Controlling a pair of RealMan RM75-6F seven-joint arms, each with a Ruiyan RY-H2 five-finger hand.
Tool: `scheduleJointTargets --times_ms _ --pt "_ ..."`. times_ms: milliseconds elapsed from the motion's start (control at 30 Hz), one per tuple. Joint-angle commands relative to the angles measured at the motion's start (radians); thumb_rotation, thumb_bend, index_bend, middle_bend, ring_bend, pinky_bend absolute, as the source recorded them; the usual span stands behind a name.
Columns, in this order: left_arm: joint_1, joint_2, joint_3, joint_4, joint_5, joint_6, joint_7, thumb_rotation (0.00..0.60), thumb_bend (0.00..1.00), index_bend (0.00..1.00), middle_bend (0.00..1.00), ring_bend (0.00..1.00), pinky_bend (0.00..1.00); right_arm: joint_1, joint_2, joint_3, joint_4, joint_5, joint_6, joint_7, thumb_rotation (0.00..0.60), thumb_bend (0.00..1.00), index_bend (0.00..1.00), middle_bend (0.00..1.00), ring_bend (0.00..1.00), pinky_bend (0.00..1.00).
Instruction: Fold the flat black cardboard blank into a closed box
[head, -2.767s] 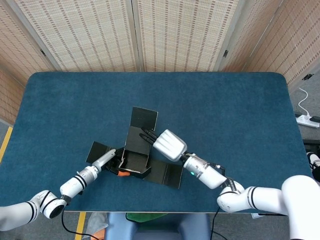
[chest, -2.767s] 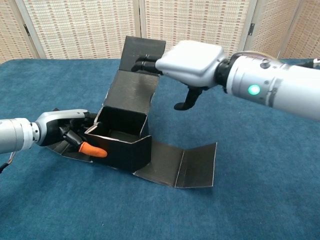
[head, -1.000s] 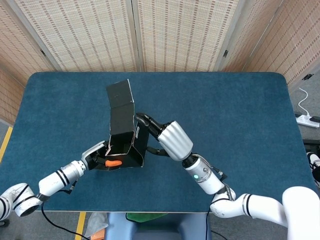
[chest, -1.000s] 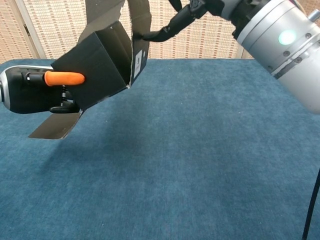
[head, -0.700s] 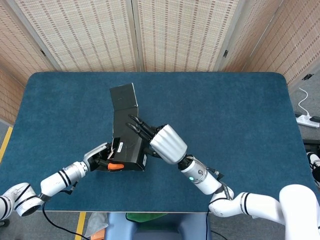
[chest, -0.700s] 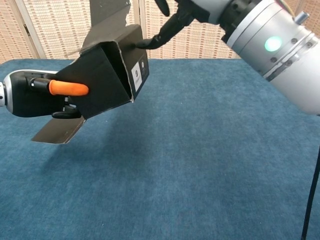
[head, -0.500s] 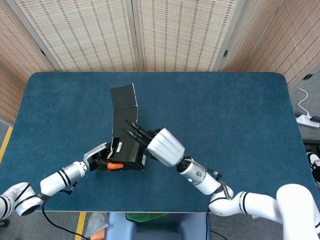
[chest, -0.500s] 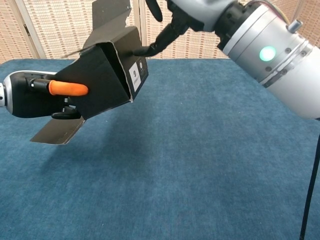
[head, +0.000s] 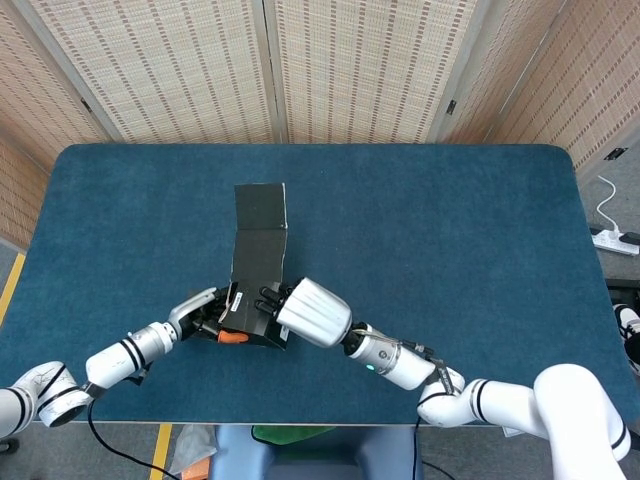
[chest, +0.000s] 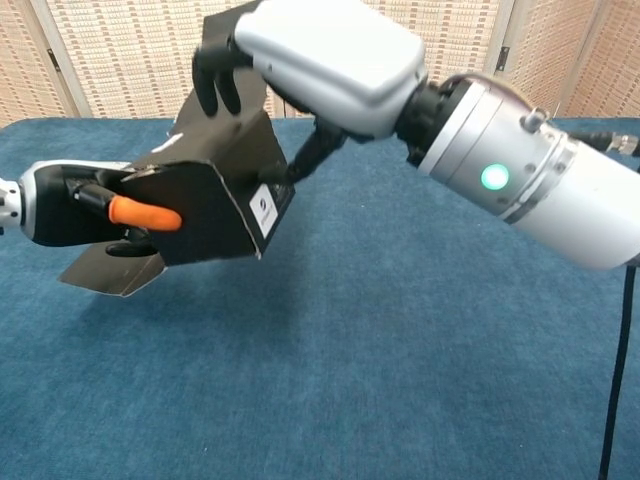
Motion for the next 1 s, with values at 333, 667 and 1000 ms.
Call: scheduleJointTargets --times_ms 333,667,1000 --pt "0.001 -0.12 -0.025 0.067 -0.083 -0.095 0.289 0.6 0.21 0.34 0.36 0.64 0.86 -0.004 -0.101 -0.101 0.205 -0.031 -0.027 0.054 0.6 0.11 0.53 0.52 0.76 1.0" --pt "0.038 -0.232 -0.063 0.13 -0.178 -0.122 0.57 0.6 0.21 0.31 0.35 0.63 0.86 -0.024 -0.172 -0.155 0.354 -0.044 -0.015 0.1 0.6 0.12 0.54 0.49 0.76 1.0" --pt "0.066 -0.29 -0.11 0.141 -0.272 -0.154 0.804 0.6 0.21 0.2 0.29 0.63 0.85 -0.049 -0.229 -0.202 0.499 -0.078 0.064 0.15 0.6 0.12 0.54 0.46 0.76 1.0"
